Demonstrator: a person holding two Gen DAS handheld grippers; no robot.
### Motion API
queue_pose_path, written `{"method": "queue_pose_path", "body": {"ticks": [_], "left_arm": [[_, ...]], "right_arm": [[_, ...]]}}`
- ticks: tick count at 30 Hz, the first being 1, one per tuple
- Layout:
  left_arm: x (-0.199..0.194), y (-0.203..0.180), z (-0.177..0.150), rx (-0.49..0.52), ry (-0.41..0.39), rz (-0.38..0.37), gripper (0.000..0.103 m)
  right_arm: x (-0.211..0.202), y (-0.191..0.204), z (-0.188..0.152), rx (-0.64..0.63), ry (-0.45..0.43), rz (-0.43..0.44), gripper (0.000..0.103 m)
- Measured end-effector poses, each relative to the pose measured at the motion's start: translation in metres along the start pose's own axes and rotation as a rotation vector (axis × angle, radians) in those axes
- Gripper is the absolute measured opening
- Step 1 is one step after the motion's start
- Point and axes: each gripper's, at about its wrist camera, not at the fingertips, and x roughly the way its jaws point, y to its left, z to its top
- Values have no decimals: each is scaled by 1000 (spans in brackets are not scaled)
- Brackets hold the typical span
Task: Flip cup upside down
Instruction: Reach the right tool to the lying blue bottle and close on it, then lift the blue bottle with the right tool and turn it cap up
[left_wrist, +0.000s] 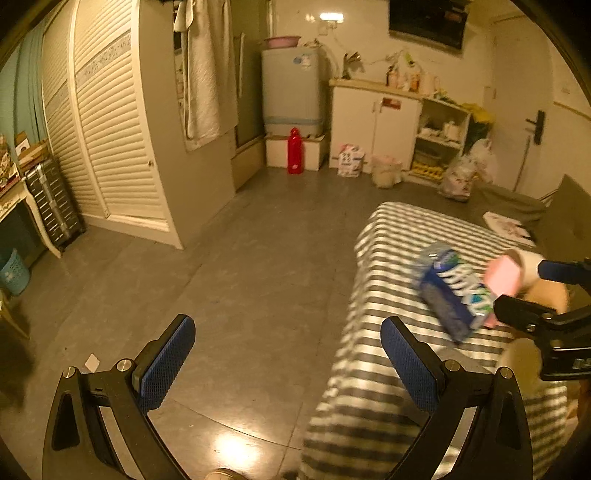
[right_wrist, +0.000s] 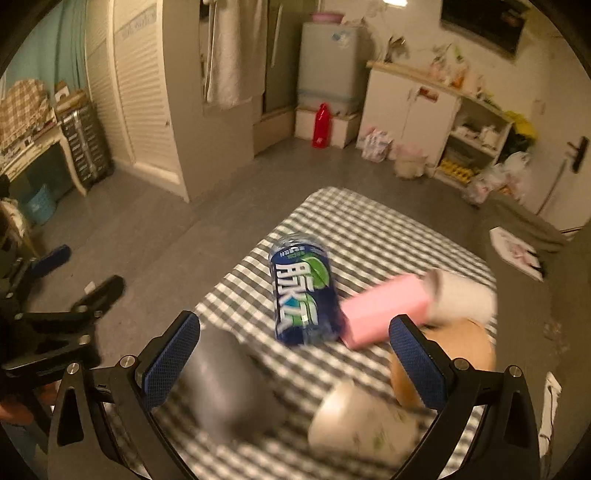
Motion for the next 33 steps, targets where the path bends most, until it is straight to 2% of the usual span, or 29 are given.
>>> {"method": "queue_pose_path", "body": {"ticks": [7,12,17,18,19,20,25,33], "left_arm": [[37,5,2,-11,41,22,103],[49,3,2,-16,68,17,103],[49,5,2,-11,71,9,103],[48,4,2,-12,70,8,103],[45,4,3,-13,68,7,103],[42,5,3,-14,64,5,103],[20,3,11,-8,30,0,103],[-45,-7,22,-7,-57,-51,103]], "right_arm": [[78,-2,19,-38,120,7,102],[110,-8,20,-32,199,23,97],[123,-7,20,-19,243,48,87],[126,-6,19,-22,257,46,80],[128,-5,18,-27,262,34,69],[129,-5,17,-29,264,26,64],[104,-13,19,30,213,38,64],[-17,-4,30,41,34,38,63]]}}
